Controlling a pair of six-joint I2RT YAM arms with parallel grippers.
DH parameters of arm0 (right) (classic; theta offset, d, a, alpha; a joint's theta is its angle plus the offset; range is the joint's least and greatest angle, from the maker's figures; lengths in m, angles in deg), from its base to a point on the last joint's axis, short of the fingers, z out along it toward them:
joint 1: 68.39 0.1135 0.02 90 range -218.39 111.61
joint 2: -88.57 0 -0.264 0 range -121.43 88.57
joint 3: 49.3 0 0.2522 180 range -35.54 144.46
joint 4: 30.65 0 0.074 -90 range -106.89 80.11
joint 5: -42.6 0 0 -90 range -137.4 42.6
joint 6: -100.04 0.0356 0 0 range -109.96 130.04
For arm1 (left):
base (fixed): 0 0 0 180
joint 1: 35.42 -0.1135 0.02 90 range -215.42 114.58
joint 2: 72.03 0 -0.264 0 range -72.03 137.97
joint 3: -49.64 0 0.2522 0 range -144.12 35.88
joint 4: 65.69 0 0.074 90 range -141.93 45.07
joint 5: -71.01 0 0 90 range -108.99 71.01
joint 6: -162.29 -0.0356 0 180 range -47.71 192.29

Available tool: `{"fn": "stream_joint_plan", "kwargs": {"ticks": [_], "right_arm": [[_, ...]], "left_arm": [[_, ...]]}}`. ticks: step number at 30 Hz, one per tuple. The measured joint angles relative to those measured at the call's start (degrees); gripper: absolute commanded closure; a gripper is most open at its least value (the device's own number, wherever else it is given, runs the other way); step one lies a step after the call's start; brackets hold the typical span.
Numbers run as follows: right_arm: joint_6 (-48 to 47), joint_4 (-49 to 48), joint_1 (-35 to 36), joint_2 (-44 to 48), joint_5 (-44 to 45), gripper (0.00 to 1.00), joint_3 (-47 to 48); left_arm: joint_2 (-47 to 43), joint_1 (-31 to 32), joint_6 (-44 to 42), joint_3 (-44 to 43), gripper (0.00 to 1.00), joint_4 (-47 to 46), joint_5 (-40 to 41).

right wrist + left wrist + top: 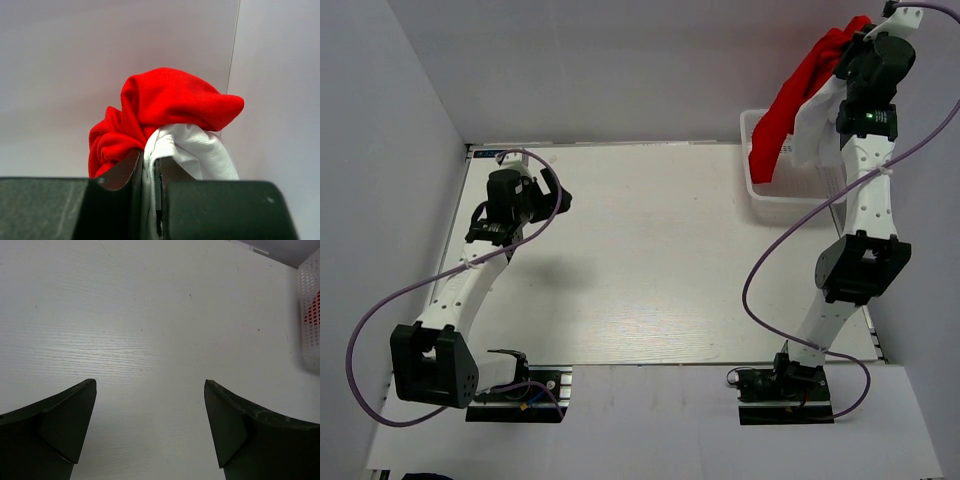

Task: Fold and stack the t-shirts
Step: Grab crumpled tshirt from bin with the right arm

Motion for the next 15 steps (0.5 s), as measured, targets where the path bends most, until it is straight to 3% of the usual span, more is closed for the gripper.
{"fn": "stream_joint_plan", "kwargs": {"ticks": [4, 8, 9, 12, 13, 15], "right_arm": [[0.44, 0.24, 0.0, -1.36, -0.04, 1.0, -1.07], [1.75, -1.53, 0.0, -1.18, 0.07, 1.0, -9.86], [1.9, -1.44, 0.0, -1.42, 0.13, 0.89, -12.33], [2.27, 0.72, 0.0, -4.52, 0.57, 0.43, -15.82], [2.23, 1.27, 0.0, -6.25, 0.85, 0.1, -15.76], [2.08, 2.82, 0.0, -9.25, 1.42, 0.1, -15.52]], "left_arm": [[0.55, 0.0, 0.0, 0.0, 0.01, 0.04, 0.02], [2.47, 0.0, 0.0, 0.0, 0.01, 0.13, 0.04], [3.06, 0.0, 0.0, -0.02, 0.01, 0.26, 0.04], [4.9, 0.0, 0.0, -0.02, 0.01, 1.05, 0.02], [5.57, 0.0, 0.0, -0.07, 0.01, 1.29, 0.02], [6.82, 0.0, 0.0, -0.31, 0.01, 1.53, -0.04]]}}
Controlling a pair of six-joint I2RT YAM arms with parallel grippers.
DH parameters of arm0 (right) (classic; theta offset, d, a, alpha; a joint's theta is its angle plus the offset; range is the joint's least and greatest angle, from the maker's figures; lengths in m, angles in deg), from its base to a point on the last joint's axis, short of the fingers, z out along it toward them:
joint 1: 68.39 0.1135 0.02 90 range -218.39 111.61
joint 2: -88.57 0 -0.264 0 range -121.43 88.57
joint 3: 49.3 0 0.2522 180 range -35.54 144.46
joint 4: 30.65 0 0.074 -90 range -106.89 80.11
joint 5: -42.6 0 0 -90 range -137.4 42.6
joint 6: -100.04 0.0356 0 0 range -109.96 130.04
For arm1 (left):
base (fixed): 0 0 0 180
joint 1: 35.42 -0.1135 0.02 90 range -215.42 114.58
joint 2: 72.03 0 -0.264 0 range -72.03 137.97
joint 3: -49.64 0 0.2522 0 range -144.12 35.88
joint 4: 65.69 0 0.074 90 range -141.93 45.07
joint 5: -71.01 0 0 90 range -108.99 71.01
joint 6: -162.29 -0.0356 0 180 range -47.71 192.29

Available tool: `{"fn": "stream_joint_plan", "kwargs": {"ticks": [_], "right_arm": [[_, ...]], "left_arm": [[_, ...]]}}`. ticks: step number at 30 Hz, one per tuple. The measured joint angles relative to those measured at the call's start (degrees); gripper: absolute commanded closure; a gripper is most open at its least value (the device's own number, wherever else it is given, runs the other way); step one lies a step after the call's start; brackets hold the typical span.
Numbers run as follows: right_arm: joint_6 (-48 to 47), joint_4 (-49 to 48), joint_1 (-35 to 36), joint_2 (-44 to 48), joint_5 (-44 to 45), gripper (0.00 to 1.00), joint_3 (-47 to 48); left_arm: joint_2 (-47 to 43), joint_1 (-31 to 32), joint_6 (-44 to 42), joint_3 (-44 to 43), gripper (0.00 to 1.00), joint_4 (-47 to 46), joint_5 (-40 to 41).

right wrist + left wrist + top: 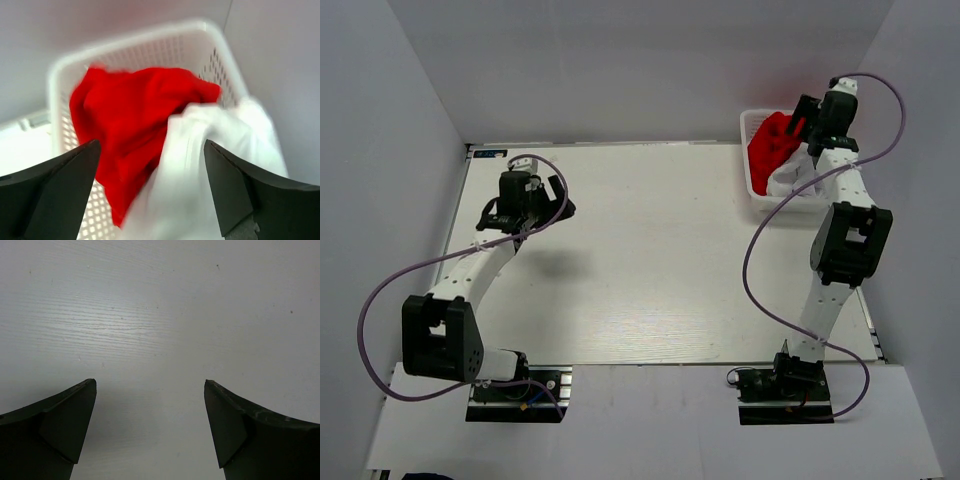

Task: Fold and stack the t-shirts
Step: Grab crumpled tshirt from bin with the right arm

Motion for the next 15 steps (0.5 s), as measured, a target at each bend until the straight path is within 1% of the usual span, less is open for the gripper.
{"fn": "stream_joint_plan", "kwargs": {"ticks": [4, 10, 15], "right_arm": [[-0.98, 4.9, 0.0, -3.67, 0.85, 0.1, 0.63], [-4.15, 11.47, -0.09, -3.93, 4.94, 0.1, 3.06], [-6.6, 14.38, -0.37, -4.07, 7.08, 0.1, 3.72]], "left_arm": [[1.86, 0.0, 0.0, -0.52, 0.01, 0.79, -0.15], [3.78, 0.0, 0.0, -1.25, 0.01, 1.03, -0.55], [4.96, 0.0, 0.0, -1.38, 0.01, 1.05, -0.76]]}}
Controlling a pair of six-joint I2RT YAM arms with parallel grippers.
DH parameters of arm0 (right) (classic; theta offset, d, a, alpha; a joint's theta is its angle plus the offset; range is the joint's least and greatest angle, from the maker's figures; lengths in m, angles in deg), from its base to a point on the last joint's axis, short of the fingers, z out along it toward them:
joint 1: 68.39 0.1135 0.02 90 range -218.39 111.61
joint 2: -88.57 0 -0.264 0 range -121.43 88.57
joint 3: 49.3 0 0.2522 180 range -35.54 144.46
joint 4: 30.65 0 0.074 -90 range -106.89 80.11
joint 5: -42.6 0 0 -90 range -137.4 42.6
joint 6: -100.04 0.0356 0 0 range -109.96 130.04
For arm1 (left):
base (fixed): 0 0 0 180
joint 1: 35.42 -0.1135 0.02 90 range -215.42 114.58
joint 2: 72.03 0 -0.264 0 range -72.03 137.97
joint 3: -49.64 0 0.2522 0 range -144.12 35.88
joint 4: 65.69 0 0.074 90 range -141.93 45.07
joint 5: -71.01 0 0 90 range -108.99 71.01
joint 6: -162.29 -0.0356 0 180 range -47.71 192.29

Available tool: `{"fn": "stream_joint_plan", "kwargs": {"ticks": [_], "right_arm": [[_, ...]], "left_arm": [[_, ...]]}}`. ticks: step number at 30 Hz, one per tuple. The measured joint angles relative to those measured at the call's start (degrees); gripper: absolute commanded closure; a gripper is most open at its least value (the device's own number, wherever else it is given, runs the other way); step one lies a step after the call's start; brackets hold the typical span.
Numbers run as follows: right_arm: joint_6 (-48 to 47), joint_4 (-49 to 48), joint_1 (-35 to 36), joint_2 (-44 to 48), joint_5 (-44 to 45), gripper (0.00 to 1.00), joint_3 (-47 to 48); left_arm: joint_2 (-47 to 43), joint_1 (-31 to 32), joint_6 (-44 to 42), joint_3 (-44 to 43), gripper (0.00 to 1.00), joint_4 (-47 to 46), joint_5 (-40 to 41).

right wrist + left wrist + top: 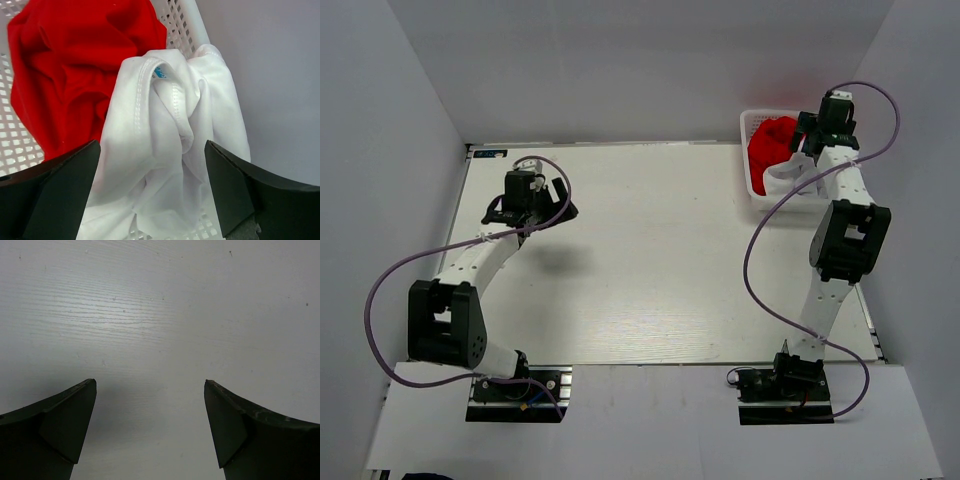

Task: Fold and stack the t-shirts
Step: Grab crumpled tshirt from bin with the right arm

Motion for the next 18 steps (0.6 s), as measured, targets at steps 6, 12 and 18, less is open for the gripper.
{"fn": "stream_joint_plan", "kwargs": {"ticks": [6, 12, 18], "right_arm": [[-1.11, -0.59, -0.33, -4.11, 0.33, 0.69, 0.68], [-0.2, -1.46, -0.35, -7.61, -0.61, 1.0, 0.44], [0.61, -4.96, -0.5, -5.49, -3.96, 1.0, -1.4]], "left_arm": [[1.4, 0.0, 0.0, -0.26, 0.01, 0.48, -0.07], [1.53, 0.0, 0.0, -0.35, 0.01, 0.59, -0.31], [1.53, 0.0, -0.04, -0.35, 0.01, 0.85, -0.63]]}}
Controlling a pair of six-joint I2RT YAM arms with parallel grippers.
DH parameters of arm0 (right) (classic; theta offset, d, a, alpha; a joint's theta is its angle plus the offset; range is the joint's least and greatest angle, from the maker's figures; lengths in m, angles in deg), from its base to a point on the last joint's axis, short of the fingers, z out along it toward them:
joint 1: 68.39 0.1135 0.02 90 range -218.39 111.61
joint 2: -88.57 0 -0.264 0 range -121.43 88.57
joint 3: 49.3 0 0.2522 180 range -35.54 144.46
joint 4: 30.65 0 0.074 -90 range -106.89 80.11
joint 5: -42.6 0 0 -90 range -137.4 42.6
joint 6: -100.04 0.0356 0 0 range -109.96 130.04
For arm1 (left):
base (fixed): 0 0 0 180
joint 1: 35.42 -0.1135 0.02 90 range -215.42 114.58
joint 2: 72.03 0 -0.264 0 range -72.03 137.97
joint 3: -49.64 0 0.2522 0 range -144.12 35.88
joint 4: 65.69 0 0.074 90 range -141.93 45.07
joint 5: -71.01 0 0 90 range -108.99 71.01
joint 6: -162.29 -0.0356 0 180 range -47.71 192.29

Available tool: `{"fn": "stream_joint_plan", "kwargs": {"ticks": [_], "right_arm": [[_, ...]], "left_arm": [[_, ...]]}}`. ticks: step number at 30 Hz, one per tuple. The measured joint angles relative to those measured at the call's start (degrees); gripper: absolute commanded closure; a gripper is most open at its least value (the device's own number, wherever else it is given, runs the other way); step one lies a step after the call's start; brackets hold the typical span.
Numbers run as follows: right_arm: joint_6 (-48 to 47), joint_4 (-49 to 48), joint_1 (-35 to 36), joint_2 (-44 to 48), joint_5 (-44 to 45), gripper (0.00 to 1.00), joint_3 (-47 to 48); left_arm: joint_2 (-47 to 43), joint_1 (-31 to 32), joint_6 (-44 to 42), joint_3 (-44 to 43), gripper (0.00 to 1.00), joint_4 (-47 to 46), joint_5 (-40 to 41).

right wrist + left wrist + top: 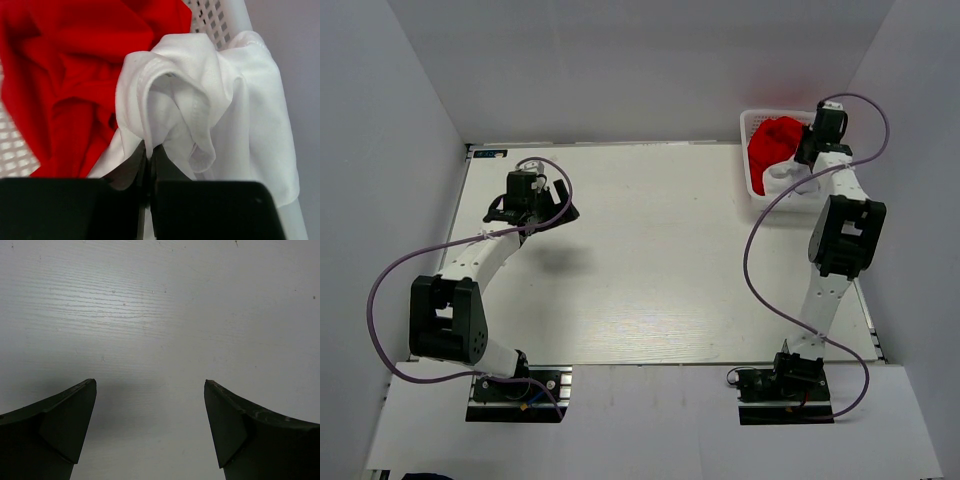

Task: Fold and stack the t-shirts
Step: Grab crumpled tshirt from bin with the right arm, then move the tshirt to the center of the board

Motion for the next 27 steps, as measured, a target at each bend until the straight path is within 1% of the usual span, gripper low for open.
{"fn": "stream_joint_plan", "kwargs": {"ticks": [3, 7, 12, 16, 21, 24, 27], "right_arm": [[0.15, -0.72, -0.11, 4.68, -3.67, 1.0, -2.54], [0.15, -0.59, 0.2, 12.52, -9.35, 1.0, -1.9], [0.68, 0.61, 1.86, 18.91, -19.32, 1.0, 7.56], [2.43, -0.48, 6.34, 21.84, -29.31, 1.0, 14.1], [6.58, -5.18, 15.17, 21.81, -41.16, 1.0, 19.37], [10.01, -11.63, 20.22, 21.9, -47.1, 1.0, 17.94], [13.55, -18.6, 22.93, 23.17, -52.68, 1.0, 11.47]], "left_arm": [[-0.07, 0.0, -0.2, 0.0, 0.01, 0.09, -0.39], [-1.46, 0.0, -0.26, 0.46, 0.01, 0.15, -0.57], [-6.12, 0.0, -0.46, 2.78, 0.01, 0.28, -0.7], [-9.66, 0.0, -0.11, 4.81, 0.01, 0.09, -0.76], [-13.42, 0.0, 2.8, 7.06, 0.01, 0.33, 0.17], [-16.59, 0.0, 5.27, 8.35, 0.01, 1.51, 2.25], [-19.17, 0.0, 8.2, 8.37, 0.01, 3.3, 5.18]]}}
